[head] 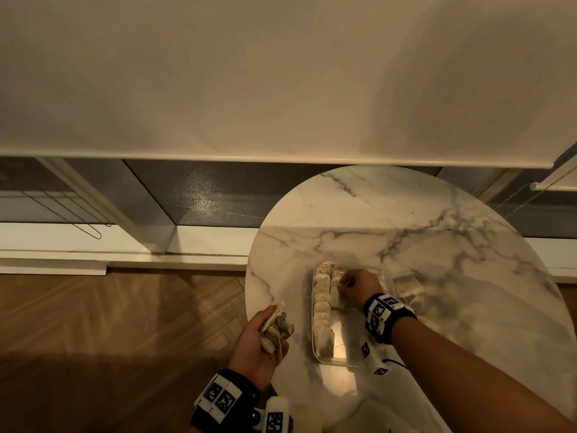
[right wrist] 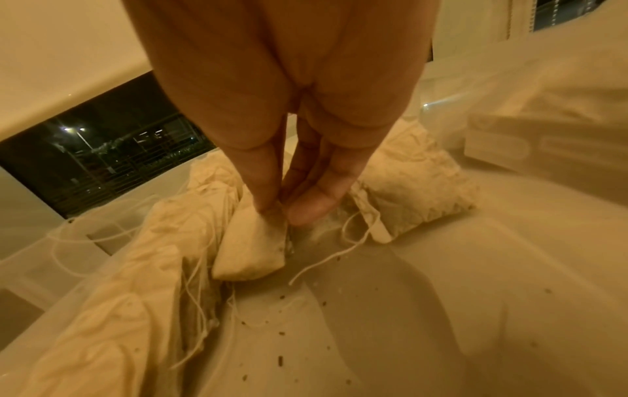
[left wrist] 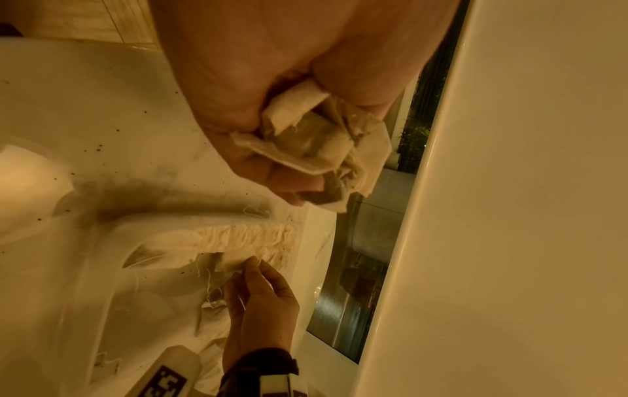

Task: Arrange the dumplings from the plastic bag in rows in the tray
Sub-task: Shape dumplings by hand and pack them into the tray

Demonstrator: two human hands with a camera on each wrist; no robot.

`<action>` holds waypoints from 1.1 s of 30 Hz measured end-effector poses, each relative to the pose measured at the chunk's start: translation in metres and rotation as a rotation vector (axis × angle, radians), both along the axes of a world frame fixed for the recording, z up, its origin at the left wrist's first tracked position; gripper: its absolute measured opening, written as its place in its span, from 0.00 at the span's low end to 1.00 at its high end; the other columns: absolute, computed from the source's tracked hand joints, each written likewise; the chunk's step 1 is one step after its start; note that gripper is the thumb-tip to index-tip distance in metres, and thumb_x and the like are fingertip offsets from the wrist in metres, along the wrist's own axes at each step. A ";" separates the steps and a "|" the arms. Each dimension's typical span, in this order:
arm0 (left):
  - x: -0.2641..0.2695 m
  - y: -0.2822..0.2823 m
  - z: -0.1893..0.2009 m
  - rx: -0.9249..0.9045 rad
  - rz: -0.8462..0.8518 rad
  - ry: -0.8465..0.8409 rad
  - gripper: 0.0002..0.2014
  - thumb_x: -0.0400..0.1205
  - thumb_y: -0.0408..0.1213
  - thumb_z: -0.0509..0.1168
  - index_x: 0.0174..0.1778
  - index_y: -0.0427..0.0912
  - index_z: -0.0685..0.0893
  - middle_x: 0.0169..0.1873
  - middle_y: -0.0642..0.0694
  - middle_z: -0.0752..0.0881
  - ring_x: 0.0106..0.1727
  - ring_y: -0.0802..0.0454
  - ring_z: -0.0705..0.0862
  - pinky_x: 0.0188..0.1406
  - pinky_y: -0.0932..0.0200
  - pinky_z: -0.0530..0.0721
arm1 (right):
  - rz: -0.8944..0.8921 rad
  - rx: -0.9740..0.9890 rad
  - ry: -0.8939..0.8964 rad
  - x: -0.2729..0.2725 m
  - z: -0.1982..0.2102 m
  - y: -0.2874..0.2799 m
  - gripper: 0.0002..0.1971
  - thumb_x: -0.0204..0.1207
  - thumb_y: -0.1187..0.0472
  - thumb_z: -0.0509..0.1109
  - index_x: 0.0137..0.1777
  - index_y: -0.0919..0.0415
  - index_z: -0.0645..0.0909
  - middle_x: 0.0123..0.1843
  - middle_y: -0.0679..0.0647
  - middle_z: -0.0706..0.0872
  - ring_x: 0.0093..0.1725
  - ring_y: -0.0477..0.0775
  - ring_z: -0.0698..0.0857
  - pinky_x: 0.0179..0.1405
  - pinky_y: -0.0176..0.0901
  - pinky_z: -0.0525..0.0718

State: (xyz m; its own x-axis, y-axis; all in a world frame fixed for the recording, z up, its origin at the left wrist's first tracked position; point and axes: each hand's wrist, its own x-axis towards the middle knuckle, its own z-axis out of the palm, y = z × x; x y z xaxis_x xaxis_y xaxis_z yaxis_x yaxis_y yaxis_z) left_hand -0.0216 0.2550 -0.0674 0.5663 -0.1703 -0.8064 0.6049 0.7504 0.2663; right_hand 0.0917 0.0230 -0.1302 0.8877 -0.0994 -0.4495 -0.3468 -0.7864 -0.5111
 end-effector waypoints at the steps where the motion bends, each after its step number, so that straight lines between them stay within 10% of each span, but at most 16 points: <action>1: 0.000 0.000 0.000 0.003 0.001 0.001 0.13 0.72 0.43 0.72 0.43 0.37 0.86 0.33 0.44 0.83 0.36 0.53 0.80 0.22 0.67 0.75 | 0.001 -0.003 -0.003 0.000 -0.001 0.000 0.02 0.74 0.59 0.77 0.41 0.55 0.88 0.39 0.51 0.89 0.38 0.47 0.84 0.37 0.36 0.79; 14: 0.006 -0.013 0.003 0.090 -0.112 -0.064 0.13 0.72 0.46 0.73 0.45 0.40 0.87 0.31 0.47 0.86 0.40 0.51 0.83 0.18 0.64 0.77 | -0.153 0.144 -0.132 -0.023 0.032 -0.005 0.04 0.74 0.56 0.77 0.46 0.51 0.86 0.39 0.46 0.87 0.40 0.46 0.85 0.37 0.33 0.82; 21: 0.012 -0.034 0.009 0.136 -0.187 -0.201 0.14 0.85 0.45 0.66 0.54 0.38 0.87 0.34 0.42 0.86 0.30 0.53 0.82 0.20 0.63 0.77 | 0.056 0.597 -0.123 -0.066 0.106 0.019 0.06 0.76 0.50 0.76 0.49 0.48 0.89 0.42 0.48 0.89 0.39 0.45 0.87 0.34 0.33 0.83; 27: 0.012 -0.047 0.012 0.201 -0.221 -0.350 0.30 0.74 0.52 0.77 0.69 0.39 0.84 0.62 0.30 0.86 0.57 0.36 0.84 0.53 0.46 0.78 | -0.025 0.679 -0.034 -0.074 0.119 0.025 0.14 0.74 0.51 0.79 0.43 0.64 0.87 0.30 0.54 0.87 0.29 0.47 0.84 0.26 0.40 0.81; 33: 0.013 -0.050 0.010 0.222 -0.247 -0.332 0.25 0.77 0.53 0.70 0.66 0.42 0.87 0.57 0.34 0.88 0.43 0.46 0.85 0.34 0.55 0.76 | -0.176 0.856 0.005 -0.072 0.118 0.016 0.09 0.73 0.65 0.80 0.48 0.71 0.87 0.32 0.63 0.87 0.29 0.54 0.85 0.29 0.43 0.86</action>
